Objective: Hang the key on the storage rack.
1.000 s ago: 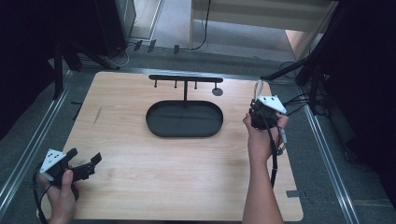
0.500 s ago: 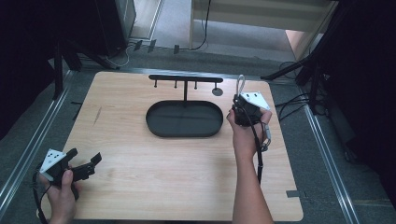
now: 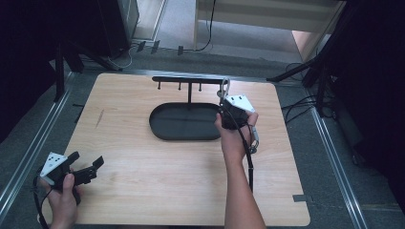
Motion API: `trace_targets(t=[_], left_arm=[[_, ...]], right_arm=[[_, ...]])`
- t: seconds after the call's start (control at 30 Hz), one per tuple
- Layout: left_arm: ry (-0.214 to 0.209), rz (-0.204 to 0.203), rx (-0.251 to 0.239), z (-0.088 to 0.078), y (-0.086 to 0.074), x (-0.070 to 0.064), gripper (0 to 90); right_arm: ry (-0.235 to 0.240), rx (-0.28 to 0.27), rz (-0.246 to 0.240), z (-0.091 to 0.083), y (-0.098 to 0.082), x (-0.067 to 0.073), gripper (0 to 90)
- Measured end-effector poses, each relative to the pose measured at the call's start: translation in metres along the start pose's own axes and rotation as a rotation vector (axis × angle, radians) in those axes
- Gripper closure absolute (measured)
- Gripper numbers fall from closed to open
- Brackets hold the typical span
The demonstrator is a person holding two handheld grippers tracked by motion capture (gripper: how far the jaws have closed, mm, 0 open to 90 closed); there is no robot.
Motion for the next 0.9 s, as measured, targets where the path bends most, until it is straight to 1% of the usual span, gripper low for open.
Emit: trace_targets(t=[0.13,0.2,0.3,0.43,0.47,0.63,0.73,0.87,0.9], left_arm=[[-0.002,-0.002,0.000,0.000,0.000,0.000,0.8],[-0.003,-0.003,0.001,0.000,0.000,0.000,0.8],[-0.004,-0.003,0.000,0.000,0.000,0.000,0.8],[-0.004,-0.003,0.000,0.000,0.000,0.000,0.8],[-0.005,-0.003,0.000,0.000,0.000,0.000,0.7],[-0.007,-0.003,0.001,0.000,0.000,0.000,0.8],[-0.011,-0.007,-0.002,-0.001,0.000,0.000,0.8],[-0.010,-0.008,-0.002,0.000,0.000,0.000,0.8],[-0.009,-0.007,-0.002,0.000,0.000,0.000,0.8]], right_arm=[[0.009,0.008,-0.007,0.006,-0.004,0.007,83.5],[0.001,0.013,-0.014,0.008,-0.007,0.009,83.4],[-0.010,0.017,-0.006,0.011,-0.009,0.009,83.5],[-0.019,0.026,-0.012,0.014,-0.011,0.007,83.4],[-0.021,0.031,-0.021,0.016,-0.011,0.004,83.4],[-0.024,0.050,-0.010,0.022,-0.013,0.001,83.4],[-0.027,0.057,-0.030,0.029,-0.015,0.001,83.4],[-0.035,0.061,-0.015,0.038,-0.018,0.000,83.4],[-0.036,0.058,-0.020,0.040,-0.018,0.000,83.4]])
Point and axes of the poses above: each handheld gripper's, and its own axes: z roughly forward along the jaws, y roughly out of its top, x roughly to its left, the point moved 10 cm from there along z, roughly forward along the jaws, and after that the axes turned 9 degrees about z, right-handed, at the moved point
